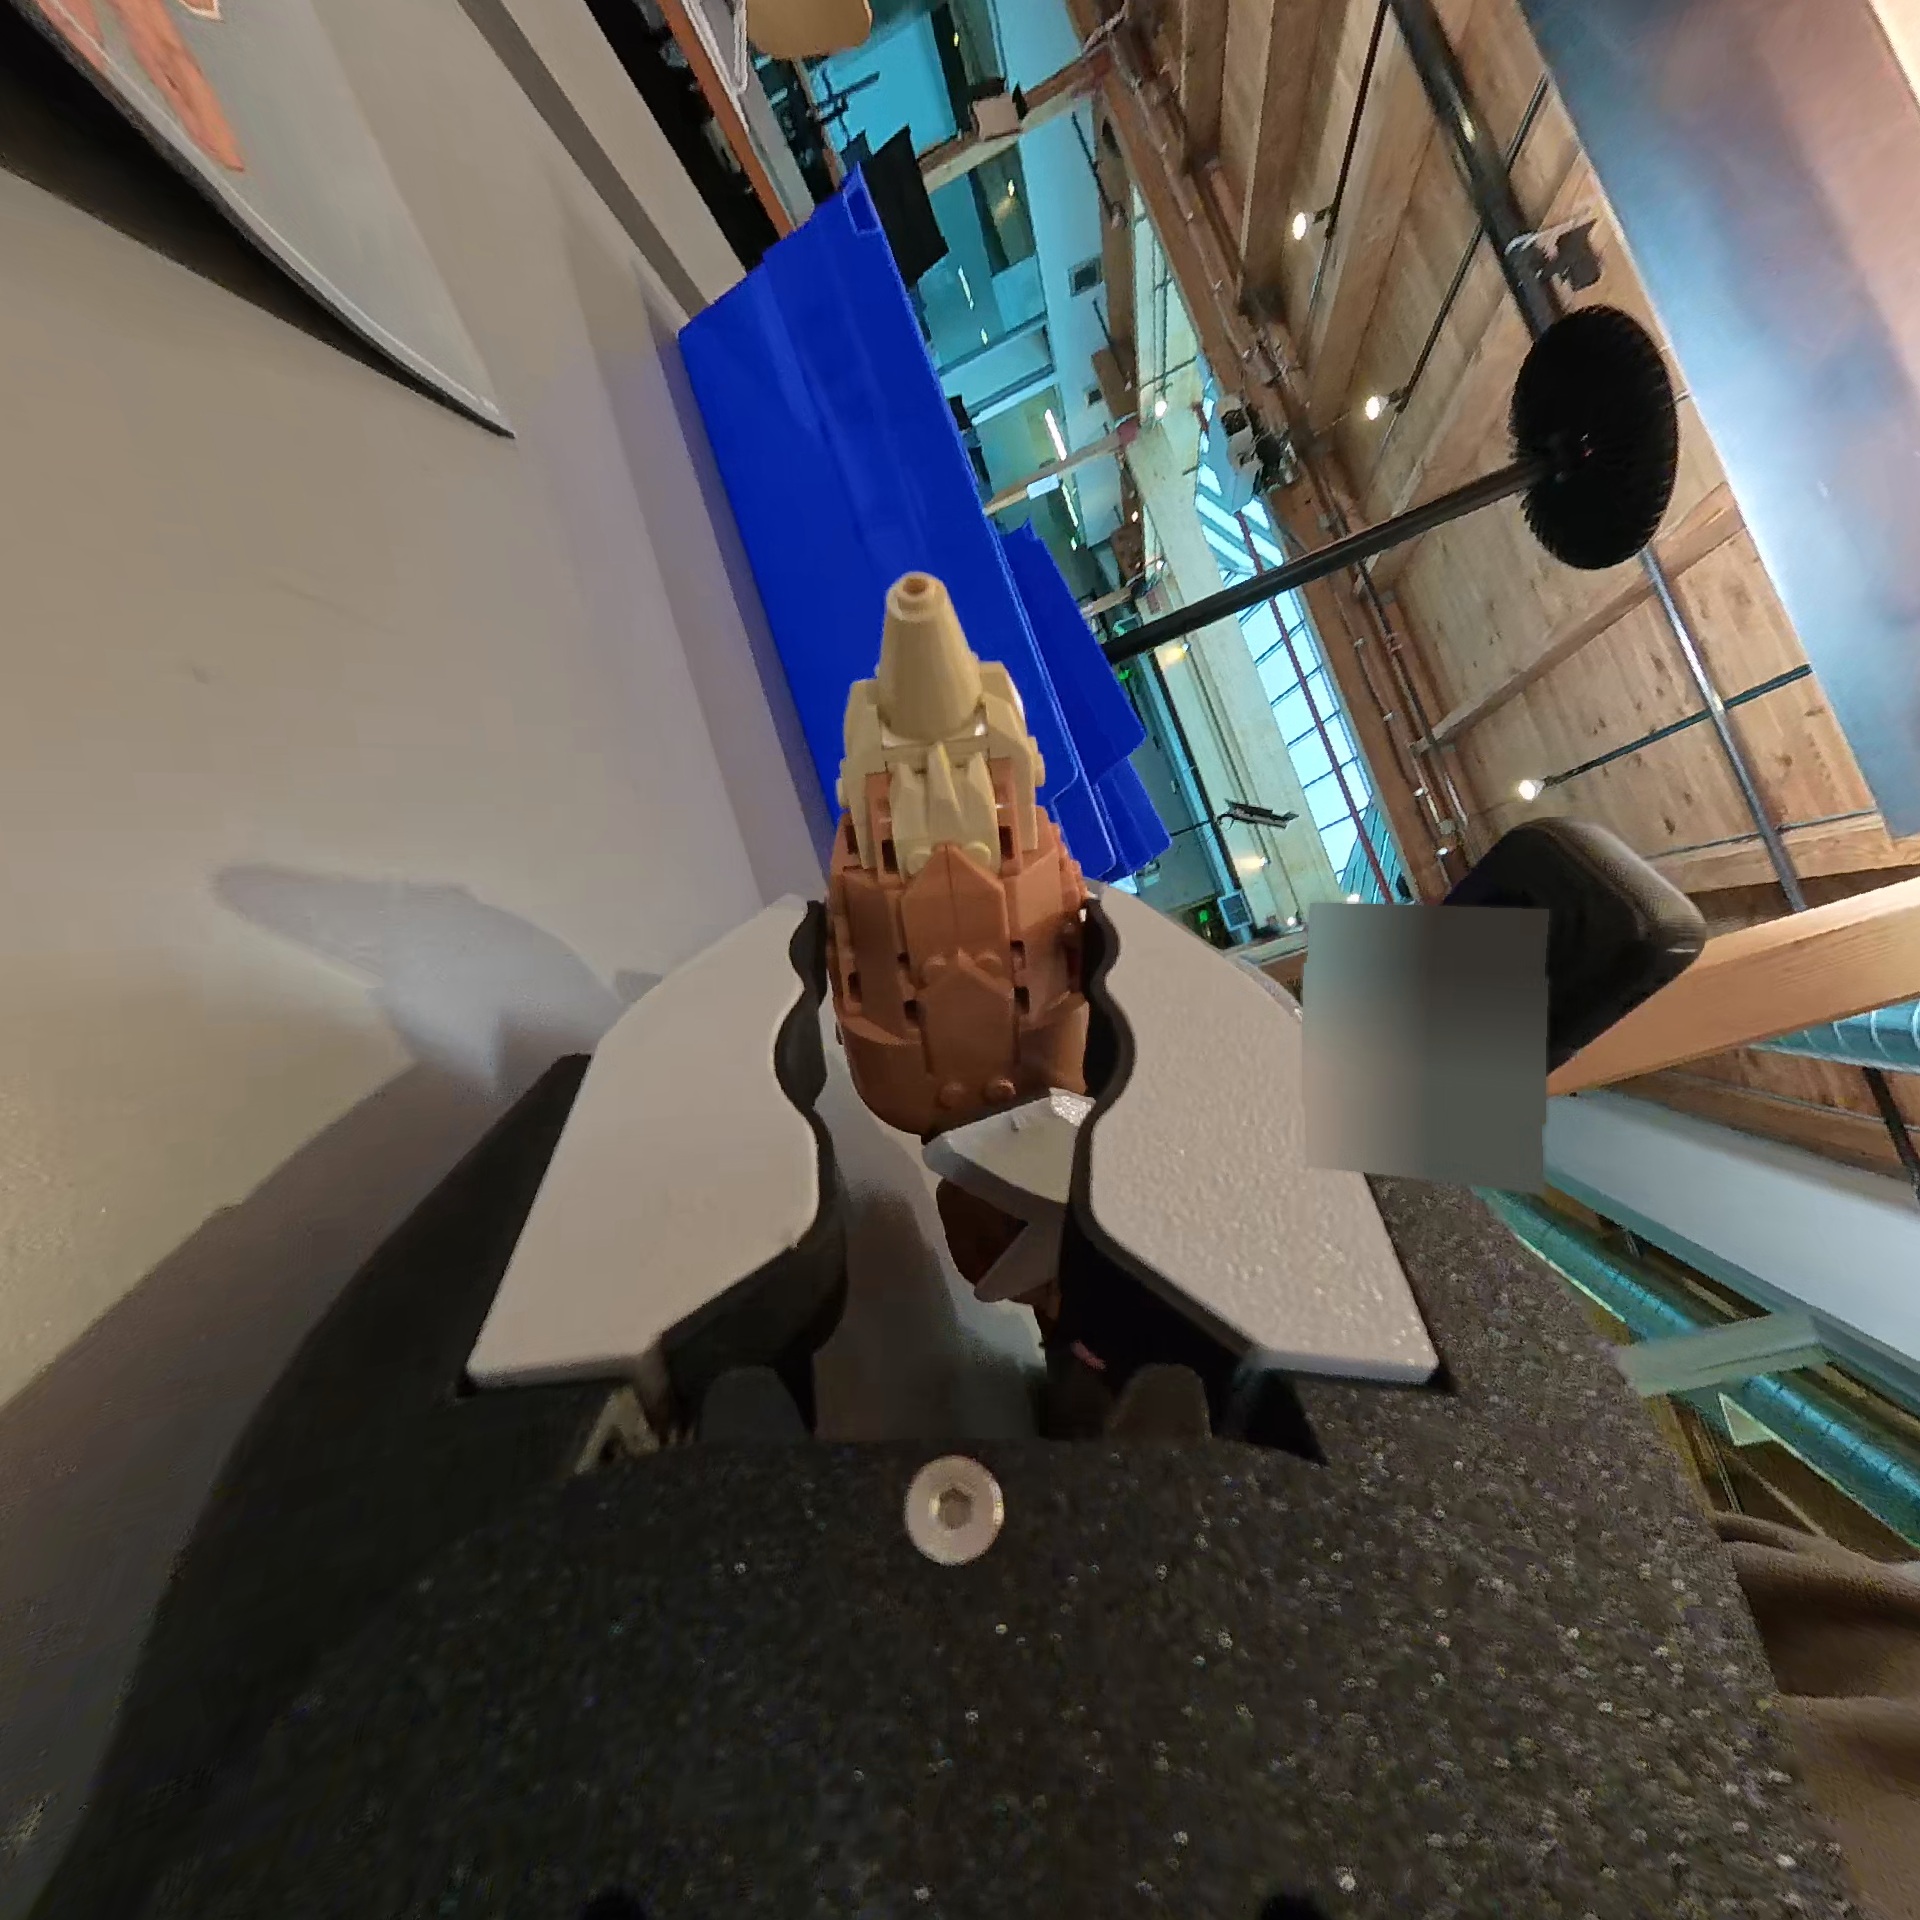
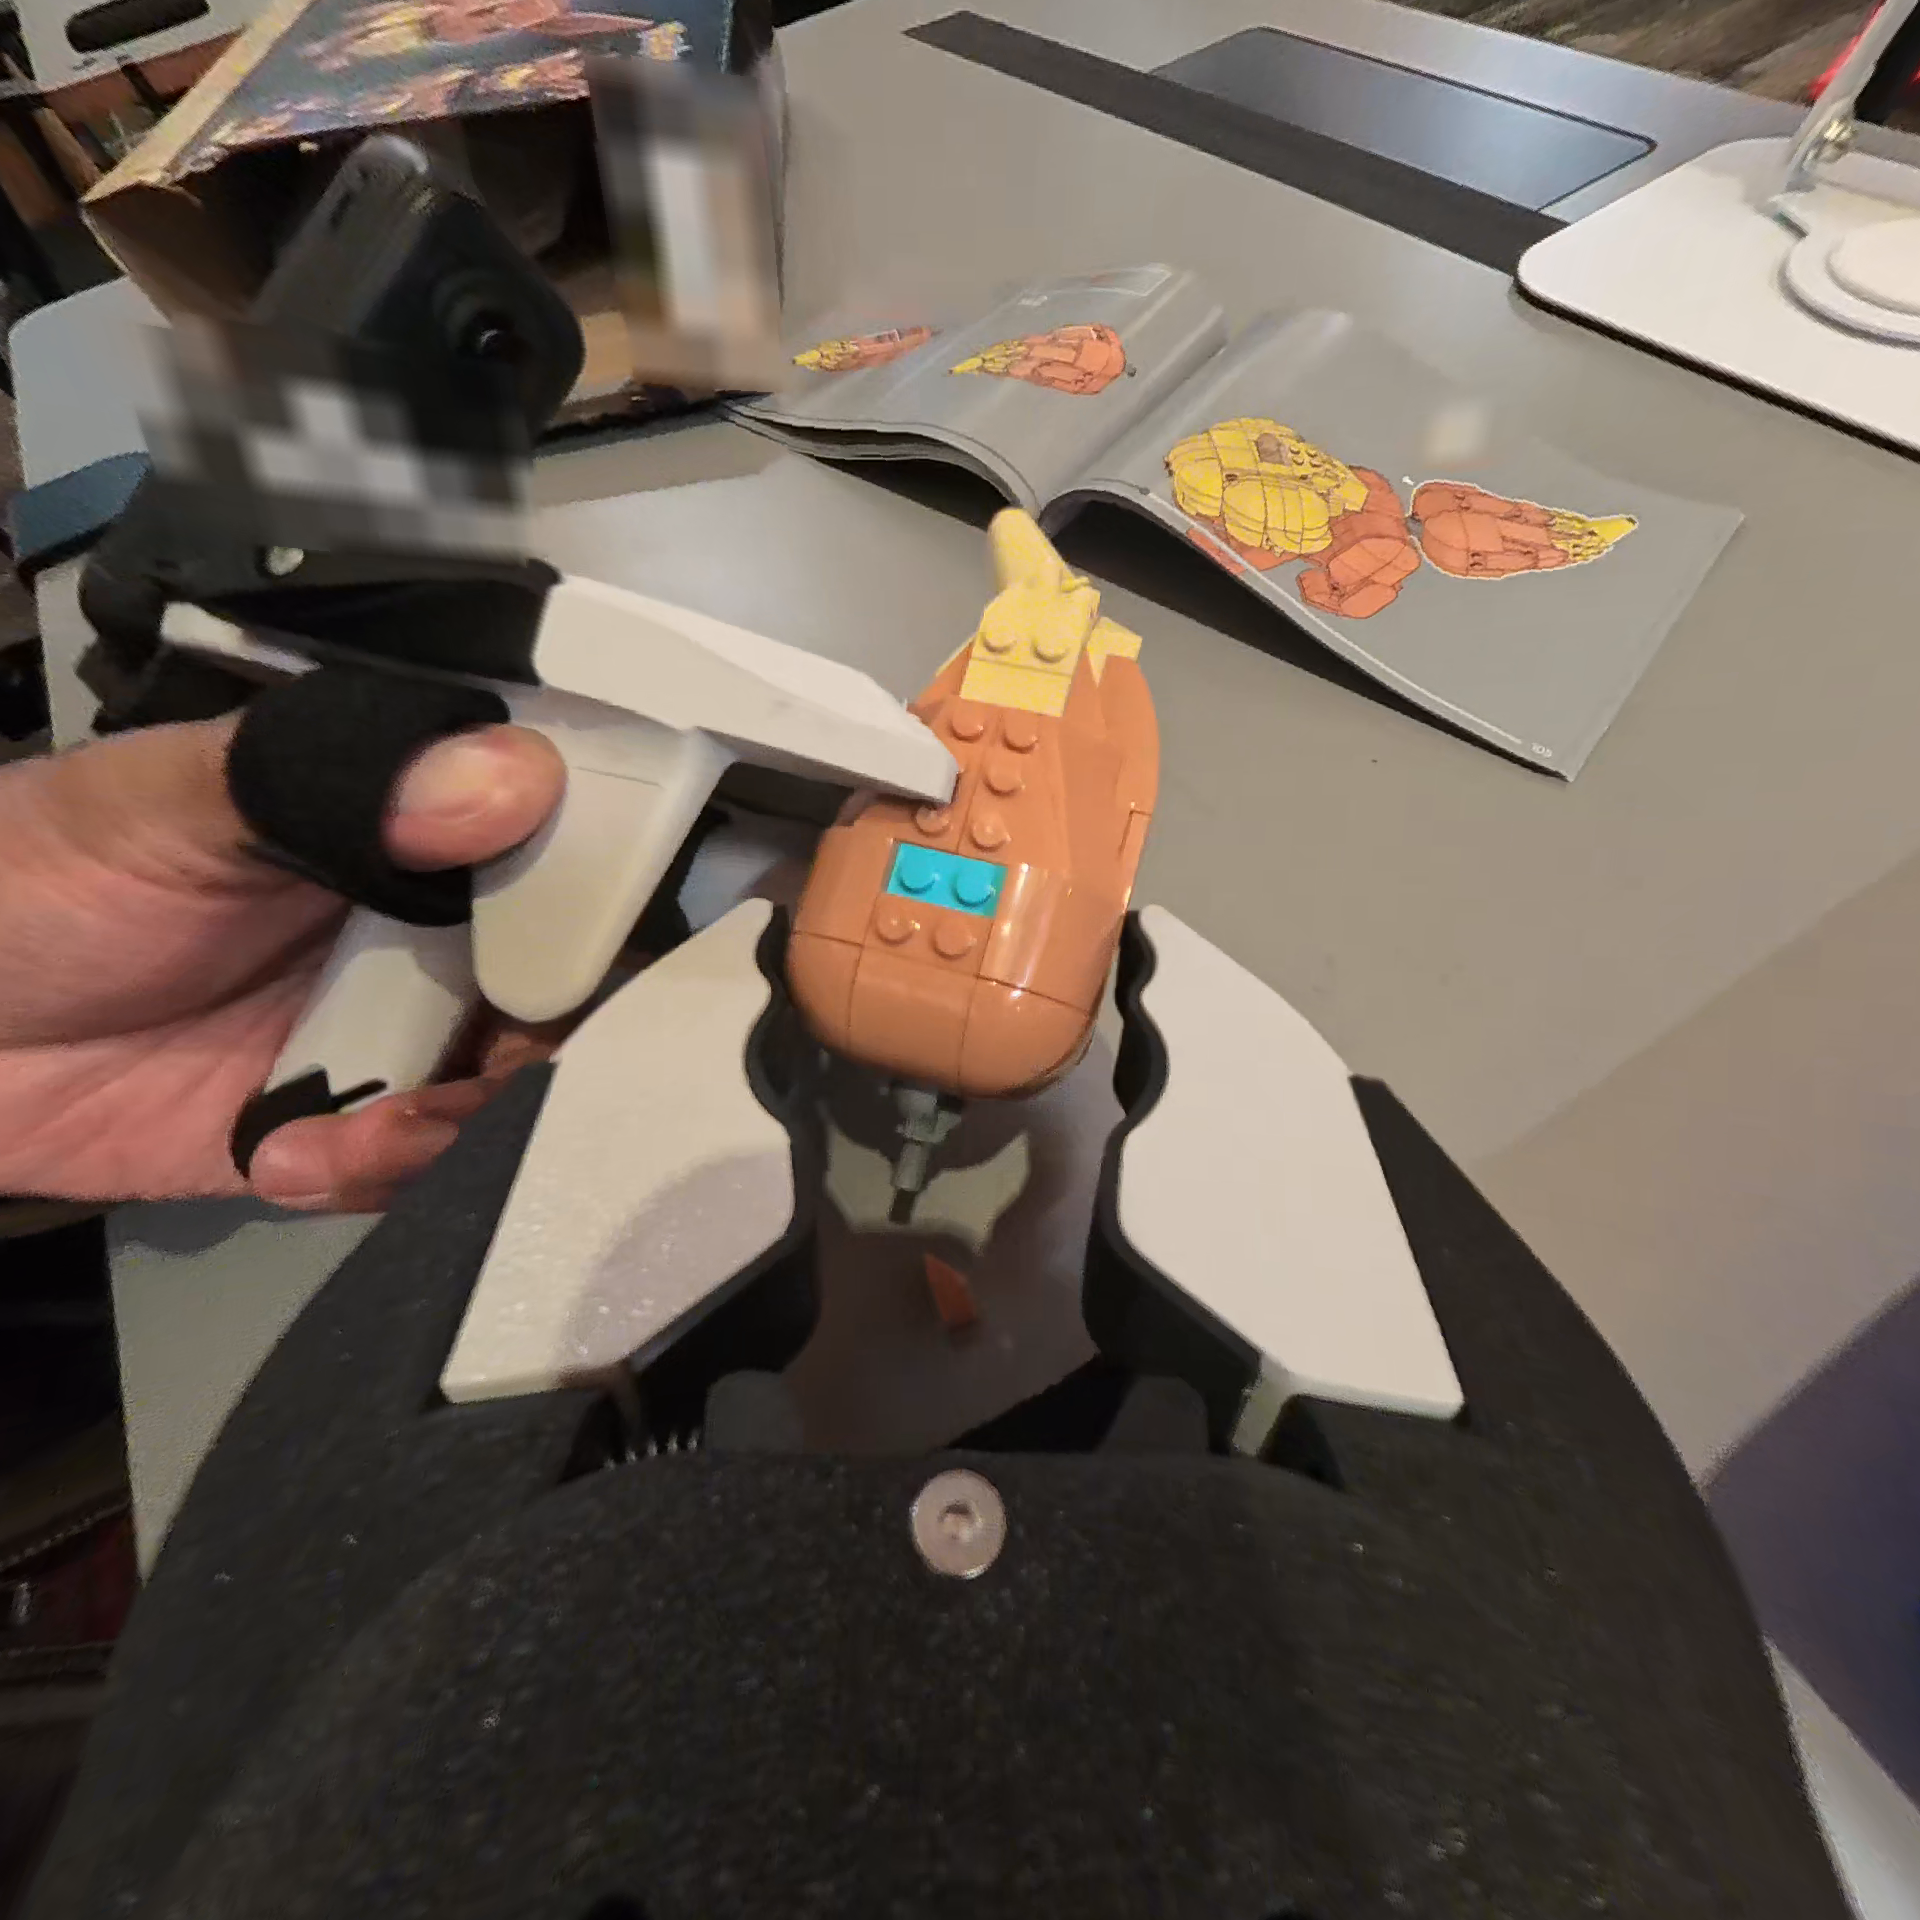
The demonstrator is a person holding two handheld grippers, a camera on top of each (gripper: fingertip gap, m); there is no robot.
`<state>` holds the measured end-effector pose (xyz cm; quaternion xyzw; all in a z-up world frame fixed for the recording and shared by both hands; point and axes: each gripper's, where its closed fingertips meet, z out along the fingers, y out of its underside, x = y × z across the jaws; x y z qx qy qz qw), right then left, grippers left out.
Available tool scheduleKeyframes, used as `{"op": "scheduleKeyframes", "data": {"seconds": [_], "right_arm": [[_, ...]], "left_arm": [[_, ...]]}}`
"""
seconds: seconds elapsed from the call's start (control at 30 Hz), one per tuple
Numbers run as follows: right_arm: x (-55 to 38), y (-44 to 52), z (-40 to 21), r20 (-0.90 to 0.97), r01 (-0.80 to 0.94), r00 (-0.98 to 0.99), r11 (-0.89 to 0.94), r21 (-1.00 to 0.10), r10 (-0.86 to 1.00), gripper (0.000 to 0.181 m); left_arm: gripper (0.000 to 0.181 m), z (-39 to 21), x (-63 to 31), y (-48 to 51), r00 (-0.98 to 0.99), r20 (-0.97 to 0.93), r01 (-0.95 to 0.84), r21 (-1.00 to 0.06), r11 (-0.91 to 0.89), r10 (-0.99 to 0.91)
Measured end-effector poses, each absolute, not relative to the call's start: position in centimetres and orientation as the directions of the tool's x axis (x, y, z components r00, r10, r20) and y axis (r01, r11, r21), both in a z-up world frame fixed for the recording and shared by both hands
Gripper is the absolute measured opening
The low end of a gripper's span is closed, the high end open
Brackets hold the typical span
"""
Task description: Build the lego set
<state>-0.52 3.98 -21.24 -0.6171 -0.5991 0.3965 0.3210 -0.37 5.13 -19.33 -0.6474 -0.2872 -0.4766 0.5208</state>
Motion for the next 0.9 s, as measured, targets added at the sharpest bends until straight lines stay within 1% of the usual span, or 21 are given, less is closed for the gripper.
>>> {"op": "scheduleKeyframes", "data": {"seconds": [0.13,0.23,0.33,0.4,0.47,0.57,0.67,0.8,0.9], "right_arm": [[-0.1,4.2,-21.7,-0.125,0.496,-0.083,-0.068,-0.866,0.989,0.060],[0.4,4.9,-22.3,-0.123,0.522,-0.105,-0.051,-0.851,0.987,0.060],[0.9,5.5,-22.8,-0.114,0.557,-0.153,-0.009,-0.830,0.982,0.060],[1.2,5.8,-23.2,-0.115,0.581,-0.192,0.019,-0.814,0.975,0.060],[1.3,6.0,-23.7,-0.125,0.603,-0.225,0.037,-0.797,0.966,0.060],[1.4,6.1,-24.4,-0.129,0.632,-0.270,0.075,-0.771,0.954,0.059],[1.4,6.2,-24.8,-0.114,0.643,-0.303,0.114,-0.757,0.946,0.059],[1.3,6.5,-25.0,-0.117,0.647,-0.307,0.117,-0.753,0.944,0.059],[1.5,6.8,-25.6,-0.117,0.658,-0.306,0.122,-0.743,0.945,0.059]], "left_arm": [[0.050,-19.8,0.1,5.1,0.432,0.894,0.809,-0.443,-0.387,-0.119],[0.053,-20.0,-0.7,4.6,0.495,0.862,0.771,-0.492,-0.404,-0.105],[0.050,-19.6,-2.8,3.6,0.556,0.823,0.756,-0.558,-0.341,-0.115],[0.047,-19.1,-4.4,2.6,0.622,0.771,0.726,-0.632,-0.271,-0.134],[0.047,-18.6,-5.4,1.6,0.704,0.692,0.654,-0.719,-0.234,-0.160],[0.047,-18.1,-6.7,0.4,0.838,0.518,0.487,-0.852,-0.191,-0.174],[0.050,-17.5,-7.6,-0.3,0.926,0.323,0.299,-0.943,-0.147,-0.193],[0.060,-18.0,-8.1,-0.5,0.957,0.186,0.151,-0.975,-0.162,-0.224],[0.075,-18.3,-7.9,-0.4,0.942,0.203,0.161,-0.972,-0.172,-0.268]]}}
